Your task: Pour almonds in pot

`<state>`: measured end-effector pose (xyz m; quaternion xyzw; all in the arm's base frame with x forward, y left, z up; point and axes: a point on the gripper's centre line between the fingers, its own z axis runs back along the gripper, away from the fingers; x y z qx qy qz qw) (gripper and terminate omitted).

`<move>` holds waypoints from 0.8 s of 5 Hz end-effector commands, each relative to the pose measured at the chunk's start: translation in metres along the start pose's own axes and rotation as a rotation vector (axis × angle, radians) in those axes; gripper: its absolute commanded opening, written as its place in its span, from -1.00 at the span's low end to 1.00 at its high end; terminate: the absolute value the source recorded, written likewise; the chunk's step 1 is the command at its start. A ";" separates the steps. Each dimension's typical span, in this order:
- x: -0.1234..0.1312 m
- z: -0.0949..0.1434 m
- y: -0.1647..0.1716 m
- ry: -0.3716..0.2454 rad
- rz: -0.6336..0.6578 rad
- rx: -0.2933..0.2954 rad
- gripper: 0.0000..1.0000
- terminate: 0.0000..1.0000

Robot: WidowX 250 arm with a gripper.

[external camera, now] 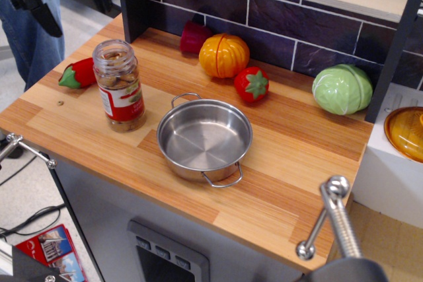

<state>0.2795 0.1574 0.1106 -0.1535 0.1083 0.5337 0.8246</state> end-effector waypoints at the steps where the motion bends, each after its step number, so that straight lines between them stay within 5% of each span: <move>1: 0.021 -0.013 0.003 0.010 0.070 0.043 1.00 -1.00; 2: 0.015 -0.036 0.005 0.054 0.081 0.089 1.00 -1.00; 4: 0.000 -0.066 -0.007 0.161 0.099 0.090 1.00 -1.00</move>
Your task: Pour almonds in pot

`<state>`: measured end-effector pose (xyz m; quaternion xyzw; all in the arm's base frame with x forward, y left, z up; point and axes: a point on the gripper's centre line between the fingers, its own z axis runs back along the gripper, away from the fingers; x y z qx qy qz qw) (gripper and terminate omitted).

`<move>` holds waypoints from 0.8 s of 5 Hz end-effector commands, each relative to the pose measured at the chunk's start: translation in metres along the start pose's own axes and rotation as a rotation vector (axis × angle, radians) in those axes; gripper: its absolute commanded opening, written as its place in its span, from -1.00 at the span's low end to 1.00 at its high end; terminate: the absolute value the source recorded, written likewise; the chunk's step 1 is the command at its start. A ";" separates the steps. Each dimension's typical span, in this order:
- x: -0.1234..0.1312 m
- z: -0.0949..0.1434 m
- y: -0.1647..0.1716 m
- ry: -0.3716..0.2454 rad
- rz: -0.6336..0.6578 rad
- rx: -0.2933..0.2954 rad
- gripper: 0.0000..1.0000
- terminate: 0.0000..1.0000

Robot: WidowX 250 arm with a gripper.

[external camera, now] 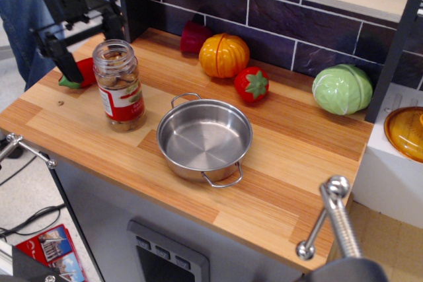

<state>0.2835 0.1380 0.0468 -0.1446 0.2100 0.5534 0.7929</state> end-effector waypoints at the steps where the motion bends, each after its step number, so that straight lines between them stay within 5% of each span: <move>1: -0.021 -0.017 -0.009 0.057 -0.008 -0.004 1.00 -1.00; 4: -0.057 -0.044 -0.012 0.243 -0.057 0.030 1.00 -1.00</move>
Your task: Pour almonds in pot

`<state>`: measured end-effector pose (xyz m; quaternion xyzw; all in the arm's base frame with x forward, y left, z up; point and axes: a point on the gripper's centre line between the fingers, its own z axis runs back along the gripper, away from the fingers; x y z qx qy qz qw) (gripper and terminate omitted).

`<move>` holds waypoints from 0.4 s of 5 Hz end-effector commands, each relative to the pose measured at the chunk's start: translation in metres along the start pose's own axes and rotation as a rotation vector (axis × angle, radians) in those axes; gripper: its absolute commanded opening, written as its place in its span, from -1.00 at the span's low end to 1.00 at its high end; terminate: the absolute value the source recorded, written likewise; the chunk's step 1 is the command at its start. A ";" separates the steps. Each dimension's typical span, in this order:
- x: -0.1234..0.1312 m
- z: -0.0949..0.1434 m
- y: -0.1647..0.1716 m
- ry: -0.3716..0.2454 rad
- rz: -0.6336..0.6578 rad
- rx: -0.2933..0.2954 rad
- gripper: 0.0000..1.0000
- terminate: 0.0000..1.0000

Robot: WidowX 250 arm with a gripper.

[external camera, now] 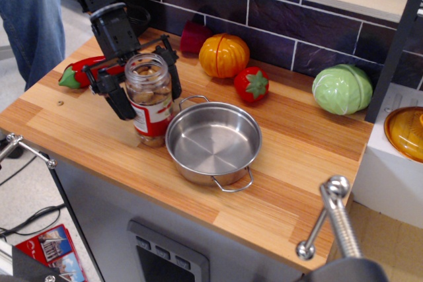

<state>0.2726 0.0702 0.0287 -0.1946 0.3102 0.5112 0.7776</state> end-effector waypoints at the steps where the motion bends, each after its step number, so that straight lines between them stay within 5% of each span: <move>1: -0.010 0.004 0.003 0.028 -0.003 -0.018 1.00 -1.00; 2: -0.007 0.011 0.004 -0.010 0.029 -0.034 -1.00 -1.00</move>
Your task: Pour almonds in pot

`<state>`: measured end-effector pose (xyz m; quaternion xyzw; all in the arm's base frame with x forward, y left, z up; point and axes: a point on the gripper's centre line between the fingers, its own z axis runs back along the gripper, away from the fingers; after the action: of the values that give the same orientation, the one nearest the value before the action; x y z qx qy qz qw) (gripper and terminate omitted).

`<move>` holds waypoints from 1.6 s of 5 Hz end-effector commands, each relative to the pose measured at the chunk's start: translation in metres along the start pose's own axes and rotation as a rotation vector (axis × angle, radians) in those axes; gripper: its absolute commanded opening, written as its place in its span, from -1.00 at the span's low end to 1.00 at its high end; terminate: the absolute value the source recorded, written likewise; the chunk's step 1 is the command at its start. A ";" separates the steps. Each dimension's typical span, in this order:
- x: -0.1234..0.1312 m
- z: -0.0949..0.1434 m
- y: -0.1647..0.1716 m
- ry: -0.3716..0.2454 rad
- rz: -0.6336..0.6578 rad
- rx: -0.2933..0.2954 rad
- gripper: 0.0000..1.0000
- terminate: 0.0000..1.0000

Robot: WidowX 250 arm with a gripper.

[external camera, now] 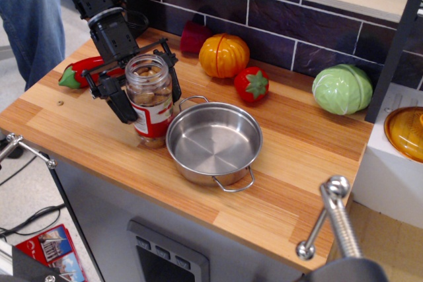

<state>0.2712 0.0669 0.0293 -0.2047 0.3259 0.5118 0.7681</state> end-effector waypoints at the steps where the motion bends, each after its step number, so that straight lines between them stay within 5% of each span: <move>1: -0.005 0.028 0.005 -0.121 0.071 -0.046 -1.00 -1.00; 3: -0.044 0.070 -0.005 -0.465 0.238 -0.111 -1.00 -1.00; 5: -0.073 0.062 -0.038 -0.748 0.289 -0.242 -1.00 -1.00; 7: -0.055 0.046 -0.045 -1.143 0.315 -0.252 -1.00 -1.00; 8: -0.048 0.040 -0.043 -1.285 0.282 -0.232 -1.00 -1.00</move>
<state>0.3055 0.0453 0.0787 0.1286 -0.2284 0.6429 0.7197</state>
